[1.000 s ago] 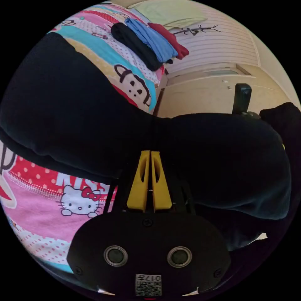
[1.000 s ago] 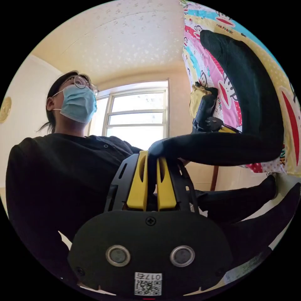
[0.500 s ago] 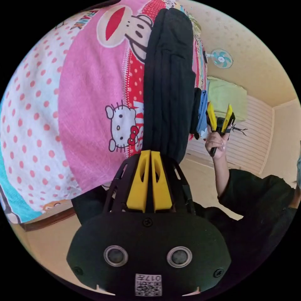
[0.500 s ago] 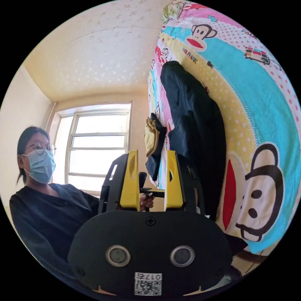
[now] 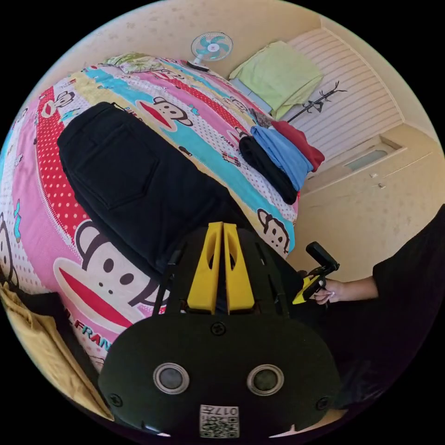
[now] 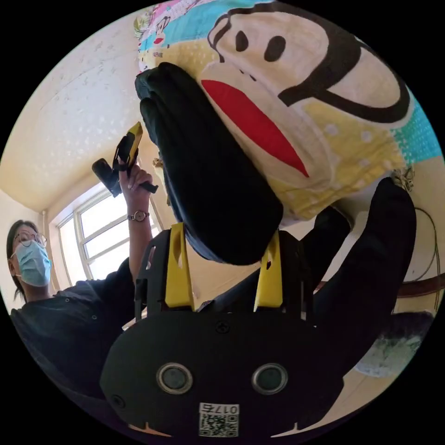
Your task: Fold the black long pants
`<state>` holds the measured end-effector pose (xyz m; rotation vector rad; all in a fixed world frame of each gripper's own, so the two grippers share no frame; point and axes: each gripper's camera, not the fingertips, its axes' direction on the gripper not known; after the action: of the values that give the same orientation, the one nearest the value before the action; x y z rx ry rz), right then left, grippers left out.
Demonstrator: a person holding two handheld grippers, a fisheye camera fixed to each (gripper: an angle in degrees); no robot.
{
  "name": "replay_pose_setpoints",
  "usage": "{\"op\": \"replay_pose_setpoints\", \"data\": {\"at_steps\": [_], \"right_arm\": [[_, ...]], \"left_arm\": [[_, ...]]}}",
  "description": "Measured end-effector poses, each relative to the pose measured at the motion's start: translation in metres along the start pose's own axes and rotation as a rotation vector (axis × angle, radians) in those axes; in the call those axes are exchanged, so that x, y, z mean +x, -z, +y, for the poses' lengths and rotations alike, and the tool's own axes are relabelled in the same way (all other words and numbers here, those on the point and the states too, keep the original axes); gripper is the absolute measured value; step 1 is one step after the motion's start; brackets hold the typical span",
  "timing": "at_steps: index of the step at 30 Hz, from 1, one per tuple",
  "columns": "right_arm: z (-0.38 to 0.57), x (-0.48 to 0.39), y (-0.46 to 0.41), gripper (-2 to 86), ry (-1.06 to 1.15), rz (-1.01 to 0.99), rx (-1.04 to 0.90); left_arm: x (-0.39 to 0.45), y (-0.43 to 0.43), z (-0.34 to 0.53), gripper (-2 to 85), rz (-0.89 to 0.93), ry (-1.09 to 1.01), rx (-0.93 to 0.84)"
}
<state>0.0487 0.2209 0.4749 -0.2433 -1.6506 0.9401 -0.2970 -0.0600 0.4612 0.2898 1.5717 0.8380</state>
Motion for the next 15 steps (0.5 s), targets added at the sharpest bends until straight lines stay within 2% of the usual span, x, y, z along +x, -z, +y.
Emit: {"op": "replay_pose_setpoints", "data": {"at_steps": [4,7,10,12,15], "right_arm": [[0.023,-0.01,0.008,11.3,0.034,-0.093,0.013],[0.058,-0.068,0.023,9.3,0.164,-0.095,0.021],[0.092,-0.142,0.033,8.7,0.297,-0.168,-0.051],[0.115,-0.182,0.044,8.6,0.359,-0.173,-0.068],[0.142,-0.228,0.051,8.3,0.416,-0.088,-0.171]], "left_arm": [[0.011,0.019,-0.009,-1.0,-0.047,-0.057,0.056],[0.008,-0.003,-0.004,-1.0,-0.099,-0.076,-0.034],[0.016,-0.064,0.015,-1.0,0.074,-0.139,-0.228],[0.033,-0.071,0.032,-1.0,0.167,-0.156,-0.21],[0.08,-0.09,0.062,-1.0,0.299,-0.232,-0.323]]}}
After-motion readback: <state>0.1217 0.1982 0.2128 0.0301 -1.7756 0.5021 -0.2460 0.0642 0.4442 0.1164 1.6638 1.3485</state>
